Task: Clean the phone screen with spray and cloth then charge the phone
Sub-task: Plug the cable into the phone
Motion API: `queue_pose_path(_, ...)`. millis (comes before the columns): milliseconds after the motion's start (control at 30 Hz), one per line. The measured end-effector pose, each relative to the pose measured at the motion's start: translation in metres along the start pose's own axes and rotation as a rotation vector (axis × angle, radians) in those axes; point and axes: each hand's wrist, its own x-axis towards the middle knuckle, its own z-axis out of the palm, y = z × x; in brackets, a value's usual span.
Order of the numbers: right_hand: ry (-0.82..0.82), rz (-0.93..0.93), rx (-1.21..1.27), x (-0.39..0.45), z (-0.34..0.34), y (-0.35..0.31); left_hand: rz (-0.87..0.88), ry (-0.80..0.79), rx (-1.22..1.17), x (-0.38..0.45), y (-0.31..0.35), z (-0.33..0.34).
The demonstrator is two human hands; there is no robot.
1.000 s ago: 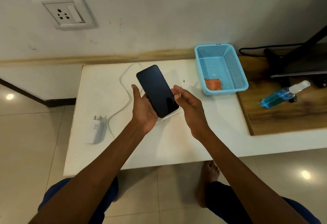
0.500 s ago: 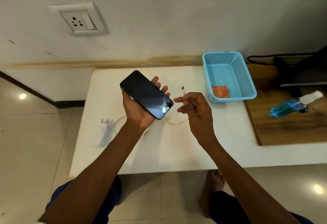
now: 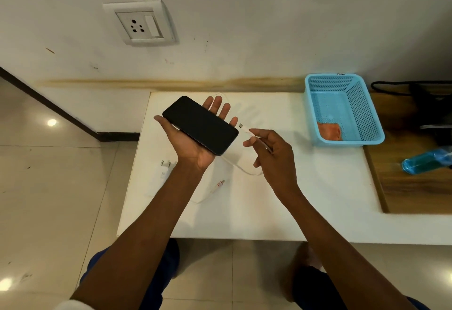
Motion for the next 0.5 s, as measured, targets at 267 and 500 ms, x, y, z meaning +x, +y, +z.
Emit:
queue_pose_path(267,0.052,-0.072,-0.039,0.002,0.04,-0.003,0.092,-0.004,-0.005,-0.002,0.03,-0.006)
queue_pose_path(500,0.022,-0.15,-0.038,-0.002,0.055,0.0,0.205,0.042,-0.052,-0.003,0.049,-0.008)
